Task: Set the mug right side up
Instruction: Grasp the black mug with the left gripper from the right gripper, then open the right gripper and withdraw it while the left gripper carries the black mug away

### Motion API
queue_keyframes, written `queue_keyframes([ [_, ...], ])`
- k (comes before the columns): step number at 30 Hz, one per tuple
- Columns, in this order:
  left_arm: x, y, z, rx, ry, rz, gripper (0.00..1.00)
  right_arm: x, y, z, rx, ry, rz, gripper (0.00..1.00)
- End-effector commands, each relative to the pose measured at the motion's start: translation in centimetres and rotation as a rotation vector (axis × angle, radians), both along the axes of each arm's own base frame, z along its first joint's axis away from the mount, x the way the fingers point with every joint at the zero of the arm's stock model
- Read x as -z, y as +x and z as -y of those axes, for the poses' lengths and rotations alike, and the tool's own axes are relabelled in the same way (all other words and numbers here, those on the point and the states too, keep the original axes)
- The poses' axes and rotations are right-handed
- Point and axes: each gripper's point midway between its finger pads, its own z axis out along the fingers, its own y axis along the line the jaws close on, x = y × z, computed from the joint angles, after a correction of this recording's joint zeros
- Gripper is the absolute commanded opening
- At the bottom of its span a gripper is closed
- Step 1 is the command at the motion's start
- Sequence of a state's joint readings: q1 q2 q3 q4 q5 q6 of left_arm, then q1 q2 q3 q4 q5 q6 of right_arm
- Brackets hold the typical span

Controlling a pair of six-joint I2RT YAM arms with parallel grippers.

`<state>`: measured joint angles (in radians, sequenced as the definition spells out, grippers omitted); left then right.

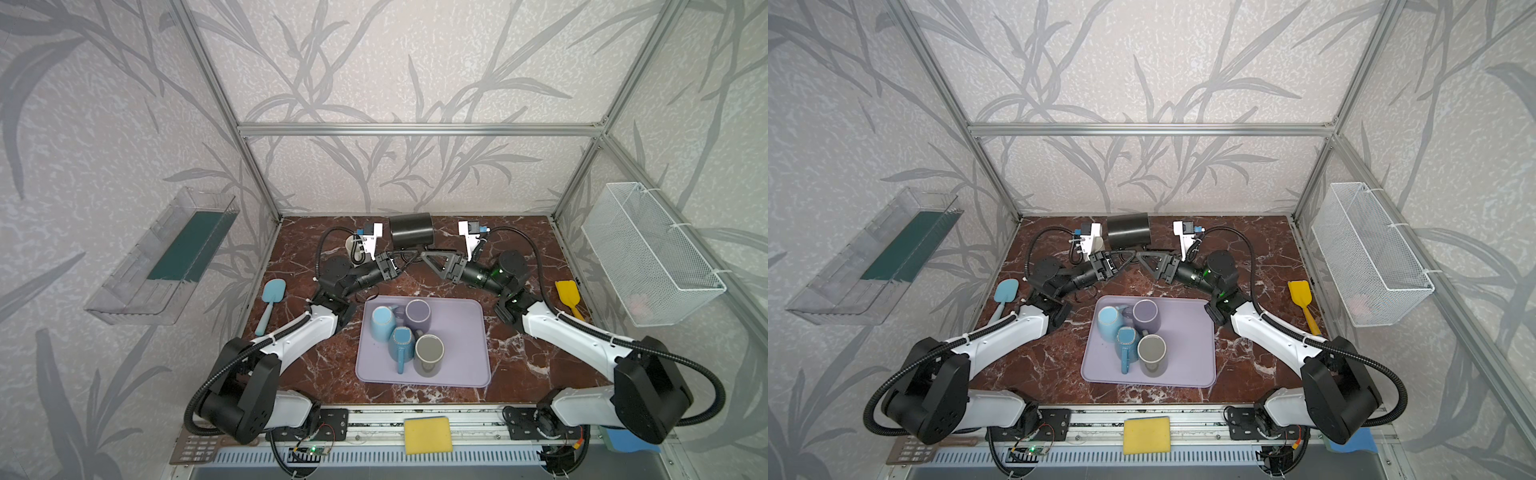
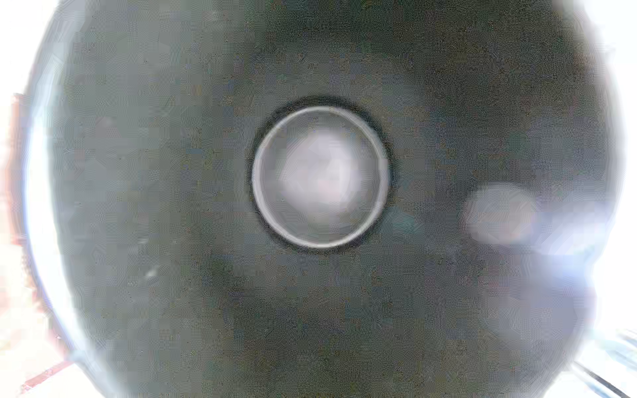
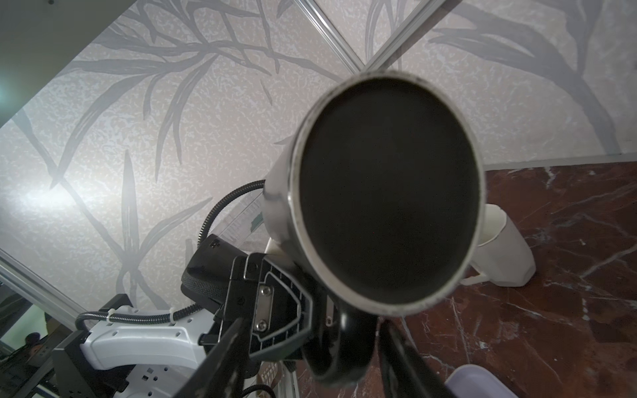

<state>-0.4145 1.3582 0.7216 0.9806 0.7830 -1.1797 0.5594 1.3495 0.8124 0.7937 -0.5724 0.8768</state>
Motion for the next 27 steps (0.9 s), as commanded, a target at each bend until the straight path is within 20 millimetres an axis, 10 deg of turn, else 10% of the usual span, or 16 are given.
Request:
queue_keyframes([
  [1,-3.6,-1.0,-1.0,-0.03,-0.039,0.143,0.0,0.2,0.3,1.4,0.045,-0.018,-0.002,0.63],
  [27,5.1,3.6,-2.6,-0.208,0.56,-0.039,0.0,7.4,-1.1,7.9,0.185,-0.246,-0.124,0.65],
])
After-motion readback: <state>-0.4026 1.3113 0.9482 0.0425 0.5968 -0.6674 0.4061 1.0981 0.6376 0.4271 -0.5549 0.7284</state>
